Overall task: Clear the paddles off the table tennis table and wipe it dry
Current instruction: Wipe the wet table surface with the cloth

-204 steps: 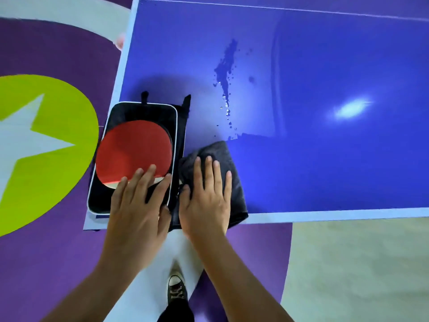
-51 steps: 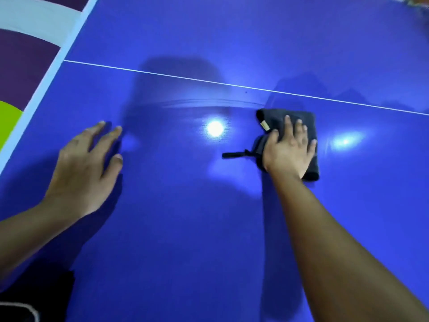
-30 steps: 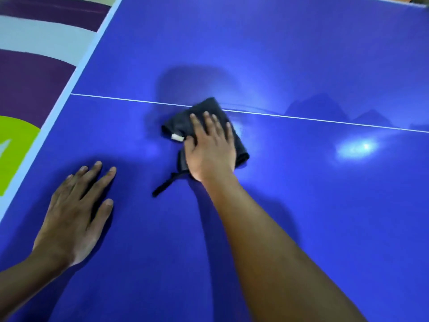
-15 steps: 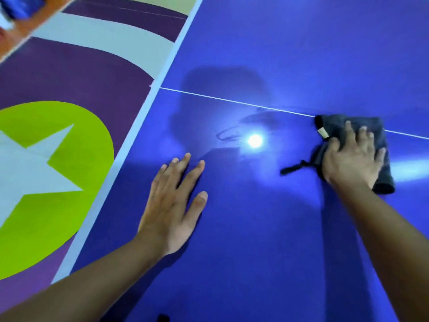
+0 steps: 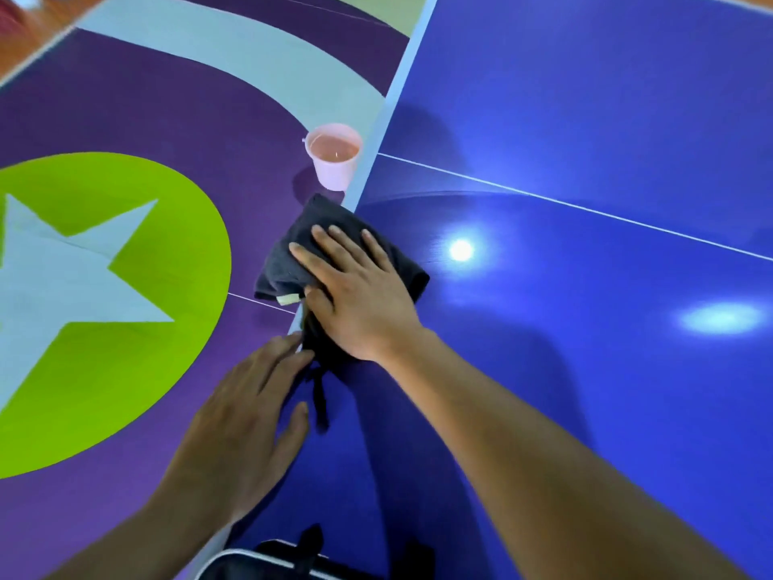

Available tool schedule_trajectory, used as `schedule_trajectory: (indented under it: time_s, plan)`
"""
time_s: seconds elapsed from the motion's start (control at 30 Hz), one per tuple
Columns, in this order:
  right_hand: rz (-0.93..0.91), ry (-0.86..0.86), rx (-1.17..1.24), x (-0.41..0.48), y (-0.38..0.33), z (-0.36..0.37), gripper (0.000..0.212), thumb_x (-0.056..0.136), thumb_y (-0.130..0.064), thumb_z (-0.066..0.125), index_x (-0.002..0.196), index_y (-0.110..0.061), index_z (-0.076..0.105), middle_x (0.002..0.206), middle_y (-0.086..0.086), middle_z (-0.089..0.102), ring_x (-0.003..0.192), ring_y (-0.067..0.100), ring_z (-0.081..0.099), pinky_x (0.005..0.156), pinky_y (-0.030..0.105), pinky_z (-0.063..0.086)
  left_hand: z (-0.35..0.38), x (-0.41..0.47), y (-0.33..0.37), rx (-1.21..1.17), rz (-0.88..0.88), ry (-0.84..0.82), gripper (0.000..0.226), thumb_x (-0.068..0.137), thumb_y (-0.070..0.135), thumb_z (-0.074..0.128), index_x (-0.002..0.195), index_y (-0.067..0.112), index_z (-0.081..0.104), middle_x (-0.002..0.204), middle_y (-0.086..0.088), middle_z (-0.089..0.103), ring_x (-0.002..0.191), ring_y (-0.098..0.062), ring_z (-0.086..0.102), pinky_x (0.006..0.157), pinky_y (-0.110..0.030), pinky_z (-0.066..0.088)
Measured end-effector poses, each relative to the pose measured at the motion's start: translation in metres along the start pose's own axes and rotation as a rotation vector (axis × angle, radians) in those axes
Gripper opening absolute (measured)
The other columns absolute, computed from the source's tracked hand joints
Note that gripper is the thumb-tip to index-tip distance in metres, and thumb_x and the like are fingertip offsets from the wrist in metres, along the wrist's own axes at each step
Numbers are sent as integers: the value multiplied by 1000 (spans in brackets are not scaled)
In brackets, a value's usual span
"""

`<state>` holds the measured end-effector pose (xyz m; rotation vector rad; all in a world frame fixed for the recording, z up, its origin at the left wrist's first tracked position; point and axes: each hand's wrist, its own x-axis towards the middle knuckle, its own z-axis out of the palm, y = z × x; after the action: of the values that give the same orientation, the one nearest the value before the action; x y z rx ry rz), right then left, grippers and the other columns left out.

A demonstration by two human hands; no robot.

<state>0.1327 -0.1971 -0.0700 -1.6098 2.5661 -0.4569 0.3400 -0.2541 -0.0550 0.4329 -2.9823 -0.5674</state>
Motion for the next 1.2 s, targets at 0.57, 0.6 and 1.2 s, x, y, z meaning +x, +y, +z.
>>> schedule_trajectory:
  time_s: [0.57, 0.6, 1.2]
  plan:
    - [201, -60, 19, 24, -4, -7, 72, 92, -47, 10, 158, -33, 34, 170, -2, 22, 157, 14, 12, 127, 44, -1, 3, 4, 20, 64, -76, 38, 51, 87, 31, 43, 126, 3, 60, 143, -20, 53, 140, -42, 42, 111, -50, 36]
    - [236, -40, 19, 33, 5, -10, 68, 95, -46, 13, 159, -33, 34, 170, -2, 21, 157, 14, 11, 127, 43, -2, 4, 5, 22, 76, -51, 43, 53, 87, 31, 43, 128, 3, 61, 144, -20, 53, 140, -42, 43, 111, -50, 36]
    - [819, 159, -4, -60, 228, -91, 62, 104, -36, 23, 164, -26, 15, 172, 2, 8, 158, 15, 2, 127, 46, -9, 69, 53, 187, 210, 98, -82, 65, 97, 44, 35, 157, 21, 37, 164, -13, 32, 150, -37, 30, 120, -55, 25]
